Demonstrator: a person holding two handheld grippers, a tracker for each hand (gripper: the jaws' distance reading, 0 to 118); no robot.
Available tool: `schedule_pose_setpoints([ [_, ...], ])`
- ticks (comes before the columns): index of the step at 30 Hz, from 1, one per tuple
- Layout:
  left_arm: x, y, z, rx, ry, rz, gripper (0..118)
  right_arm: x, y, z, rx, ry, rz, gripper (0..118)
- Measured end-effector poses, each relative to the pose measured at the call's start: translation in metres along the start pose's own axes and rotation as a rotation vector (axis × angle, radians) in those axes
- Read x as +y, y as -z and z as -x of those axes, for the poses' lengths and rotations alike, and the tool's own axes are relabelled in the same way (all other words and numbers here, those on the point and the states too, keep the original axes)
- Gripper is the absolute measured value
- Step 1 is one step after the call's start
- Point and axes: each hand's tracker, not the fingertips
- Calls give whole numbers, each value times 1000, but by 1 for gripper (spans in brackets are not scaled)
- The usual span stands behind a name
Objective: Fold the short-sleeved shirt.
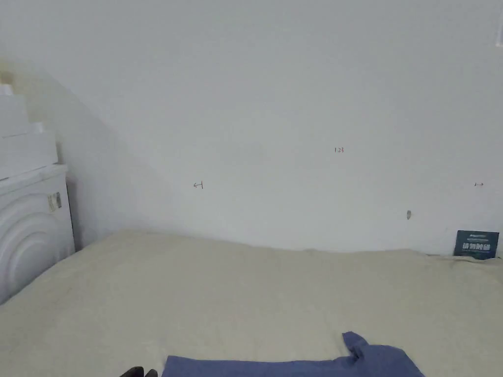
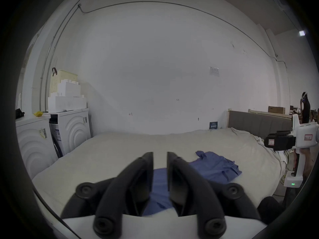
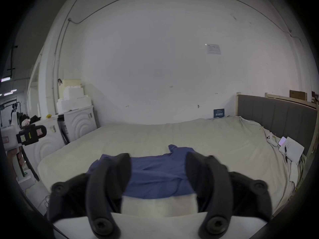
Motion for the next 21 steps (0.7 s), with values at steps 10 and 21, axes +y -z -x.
schedule_pose_setpoints([
  [10, -21, -40, -11, -1, -18, 58, 0, -27, -18, 29, 30, -36, 68, 0],
  [21, -36, -28, -20, 75, 108, 136, 0, -25, -29, 21, 8, 5, 55, 0],
])
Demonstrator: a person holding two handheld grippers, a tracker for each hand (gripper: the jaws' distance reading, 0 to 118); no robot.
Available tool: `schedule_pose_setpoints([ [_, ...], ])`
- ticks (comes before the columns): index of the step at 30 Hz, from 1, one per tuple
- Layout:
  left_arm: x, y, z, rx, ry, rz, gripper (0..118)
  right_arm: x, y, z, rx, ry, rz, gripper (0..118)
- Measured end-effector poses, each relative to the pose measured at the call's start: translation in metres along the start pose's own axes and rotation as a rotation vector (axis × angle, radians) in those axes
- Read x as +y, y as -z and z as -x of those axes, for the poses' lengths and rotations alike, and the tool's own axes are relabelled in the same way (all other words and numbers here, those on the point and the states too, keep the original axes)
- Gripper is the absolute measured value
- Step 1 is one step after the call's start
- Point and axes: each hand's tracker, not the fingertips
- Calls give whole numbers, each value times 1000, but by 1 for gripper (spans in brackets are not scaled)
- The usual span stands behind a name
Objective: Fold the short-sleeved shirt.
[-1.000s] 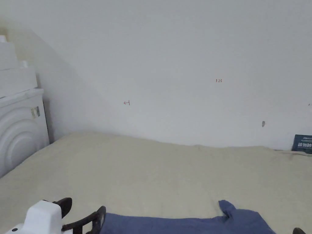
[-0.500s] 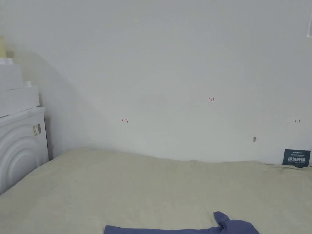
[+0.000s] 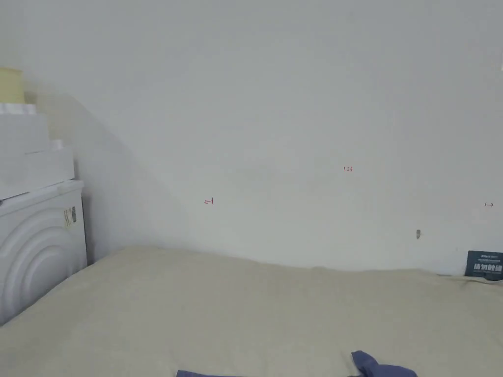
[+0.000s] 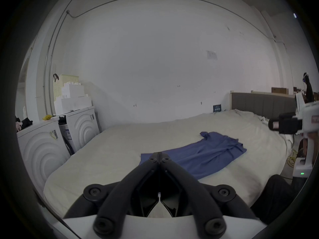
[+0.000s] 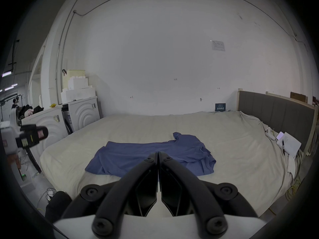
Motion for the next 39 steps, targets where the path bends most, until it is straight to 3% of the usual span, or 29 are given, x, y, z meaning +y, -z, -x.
schedule_pose_setpoints([
  [5, -20, 16, 7, -19, -67, 92, 0, -3, 0, -6, 11, 29, 26, 0],
  [10, -56, 68, 26, 35, -233, 241, 3, -8, 7, -8, 19, 45, 55, 0],
  [12, -72, 93, 28, 70, -230, 274, 28, -10, 10, -10, 25, 66, 66, 0],
  [14, -86, 120, 34, 60, -238, 303, 78, -12, 13, -11, 25, 74, 74, 0],
  [16, -98, 149, 40, 72, -282, 359, 95, -13, 17, -12, 23, 67, 96, 0],
  [24, -130, 242, 52, 87, -266, 498, 95, -24, 35, -26, -21, 83, 158, 0],
  [30, -147, 261, 42, 104, -183, 557, 94, -35, 47, -28, -33, 82, 218, 0],
  [33, -140, 258, 34, 112, -158, 567, 74, -40, 52, -28, -33, 77, 235, 0],
  [34, -140, 257, 31, 123, -133, 560, 60, -41, 54, -28, -29, 76, 240, 0],
  [35, -140, 256, 29, 125, -112, 553, 36, -42, 56, -29, -29, 77, 245, 0],
  [36, -140, 255, 28, 185, -86, 537, 23, -43, 58, -31, -30, 77, 249, 0],
  [39, -142, 252, 28, 149, -89, 531, 19, -43, 61, -38, -40, 79, 256, 1],
])
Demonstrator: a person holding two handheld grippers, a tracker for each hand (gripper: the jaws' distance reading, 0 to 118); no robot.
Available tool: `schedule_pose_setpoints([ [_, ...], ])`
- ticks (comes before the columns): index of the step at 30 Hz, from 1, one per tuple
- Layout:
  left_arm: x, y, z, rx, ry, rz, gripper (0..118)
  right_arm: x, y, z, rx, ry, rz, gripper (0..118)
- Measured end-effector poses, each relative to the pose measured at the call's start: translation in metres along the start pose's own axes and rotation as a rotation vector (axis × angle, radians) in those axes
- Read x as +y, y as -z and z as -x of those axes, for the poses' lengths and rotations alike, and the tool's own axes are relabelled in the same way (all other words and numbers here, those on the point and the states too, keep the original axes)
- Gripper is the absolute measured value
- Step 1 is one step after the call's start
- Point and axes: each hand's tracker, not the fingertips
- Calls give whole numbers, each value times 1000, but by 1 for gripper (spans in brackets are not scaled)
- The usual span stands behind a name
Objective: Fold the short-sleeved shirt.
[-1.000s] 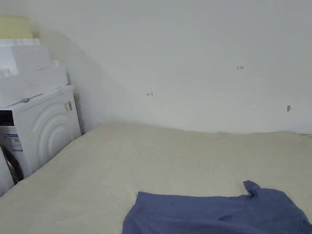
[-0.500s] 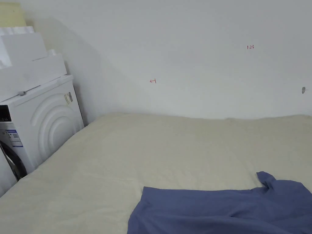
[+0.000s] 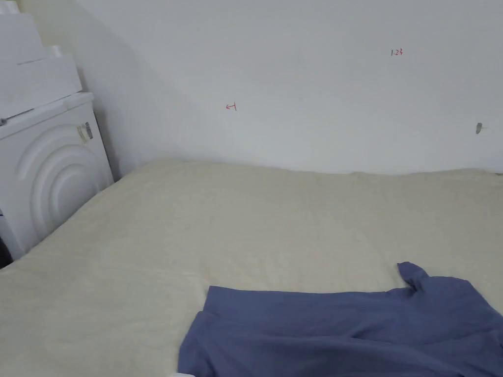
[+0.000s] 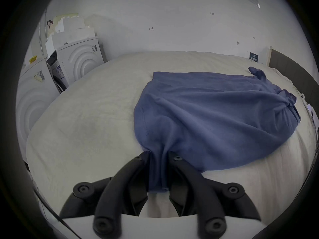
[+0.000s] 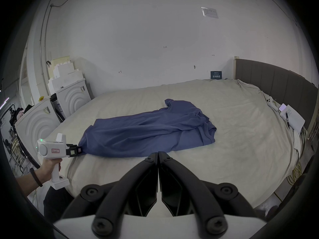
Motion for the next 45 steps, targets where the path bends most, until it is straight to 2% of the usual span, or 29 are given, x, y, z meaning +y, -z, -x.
schedule_pose_setpoints([
  [1, -1, 1, -3, 4, 74, 9, 19, 1, 3, -4, -7, -4, 2, 5],
  [2, -4, 3, -5, 11, 122, -2, 18, 3, 7, -8, -19, -17, 1, 22],
  [4, -7, 6, -7, 9, 138, -4, 15, 7, 23, -23, -69, -58, 0, 71],
  [5, -6, 5, -5, -20, 104, -4, 14, 9, 36, -33, -87, -60, 14, 89],
  [6, -4, 2, -4, 0, 83, -4, 14, 12, 50, -46, -107, -54, 31, 90],
  [8, -1, 1, -3, -4, 77, 2, 13, 15, 79, -72, -145, 8, 22, 90],
  [11, 1, 2, -4, -7, 89, 10, 13, 19, 139, -114, -200, 87, 100, 87],
  [13, 2, 3, -2, -12, 81, 17, 13, 21, 174, -130, -277, 97, 160, 80],
  [16, 1, 4, -4, -12, 75, 18, 13, 19, 206, -144, -261, 113, 170, 79],
  [18, 1, 6, -6, -5, 74, 17, 13, 12, 230, -147, -294, 100, 263, 78],
  [19, 1, 6, -6, -3, 74, 17, 13, 6, 236, -145, -294, 74, 309, 72],
  [20, 1, 6, -6, -1, 72, 18, 13, 1, 241, -143, -291, 62, 329, 52],
  [21, 2, 5, -7, 2, 71, 19, 13, -2, 233, -135, -266, 61, 260, 44],
  [22, 3, 5, -8, 5, 72, 22, 13, -1, 228, -125, -289, 18, 218, 34],
  [23, 5, 4, -9, 8, 77, 26, 13, -1, 228, -119, -247, -2, 225, 5],
  [24, 8, 0, -10, 9, 87, 28, 13, -2, 229, -112, -239, -17, 231, 5],
  [25, 11, -3, -10, -4, 89, 28, 13, -1, 232, -108, -290, -78, 250, 5],
  [26, 15, -6, -10, -46, 63, 25, 11, 0, 232, -110, -269, -82, 250, 4],
  [28, 21, -12, -5, -83, 5, 13, 10, 7, 224, -114, -217, 11, 216, 4],
  [29, 23, -15, -3, -85, -1, 5, 9, 10, 219, -117, -223, 43, 207, 4],
  [31, 28, -21, 4, -89, -11, -16, 8, 19, 203, -125, -215, 72, 179, 4],
  [37, 38, -61, 35, -141, -82, -80, 7, 36, 155, -130, -206, 98, 144, 4],
  [39, 30, -72, 42, -111, -44, -81, 7, 33, 138, -125, -215, 75, 146, 4],
  [42, 12, -93, 56, -118, -44, -61, 7, 19, 107, -123, -190, 95, 158, 4],
  [45, -17, -110, 64, -112, -28, -10, 7, -5, 78, -115, -199, 62, 184, 4],
])
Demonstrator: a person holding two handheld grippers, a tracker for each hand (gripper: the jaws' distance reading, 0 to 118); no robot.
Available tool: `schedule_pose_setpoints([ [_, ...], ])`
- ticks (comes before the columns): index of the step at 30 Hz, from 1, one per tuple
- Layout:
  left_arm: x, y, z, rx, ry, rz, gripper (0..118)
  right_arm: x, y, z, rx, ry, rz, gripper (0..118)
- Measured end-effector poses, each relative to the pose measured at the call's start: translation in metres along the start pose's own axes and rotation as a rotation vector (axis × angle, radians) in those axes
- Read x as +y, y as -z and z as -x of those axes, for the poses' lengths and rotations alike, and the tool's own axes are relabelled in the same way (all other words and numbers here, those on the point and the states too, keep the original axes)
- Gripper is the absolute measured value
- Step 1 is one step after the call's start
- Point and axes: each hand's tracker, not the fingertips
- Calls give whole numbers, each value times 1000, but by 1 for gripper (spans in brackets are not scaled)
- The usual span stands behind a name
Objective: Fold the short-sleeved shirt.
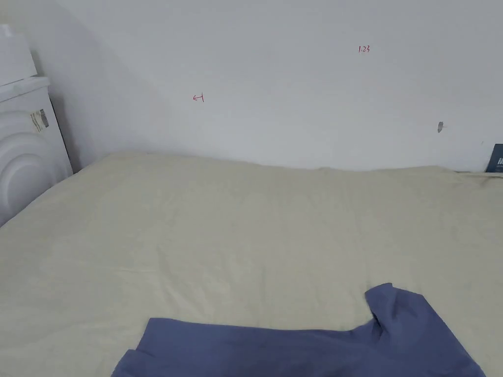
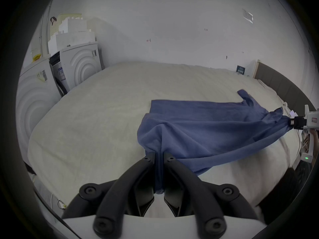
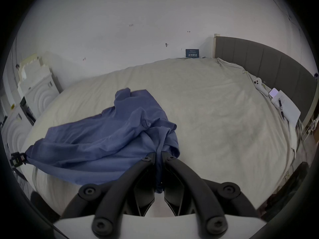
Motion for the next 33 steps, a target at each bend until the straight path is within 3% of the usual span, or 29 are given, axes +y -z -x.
schedule_pose_setpoints([
  [5, -43, -12, -6, -13, 83, 90, 7, -47, -18, 6, -12, -16, 73, 4],
  [10, -53, 1, -2, -12, 21, 75, 9, -65, -4, 8, -49, -37, 102, 4],
  [11, -51, 4, 3, -7, -19, 111, 20, -66, -1, 8, -50, -42, 106, 14],
  [14, -44, -15, 26, 22, -111, 24, 74, -63, -17, 4, -122, -95, 51, 74],
  [17, -17, -56, 30, 109, -32, -116, 78, -39, -56, 10, -102, -157, -106, 75],
  [24, 46, -146, -11, -25, 2, -469, 78, 20, -135, 61, 31, -180, -393, 75],
  [30, 57, -163, -48, -134, -22, -544, 78, 24, -151, 100, 192, -127, -436, 75],
  [33, 56, -163, -61, -131, 2, -528, 78, 21, -150, 110, 201, -126, -443, 75],
])
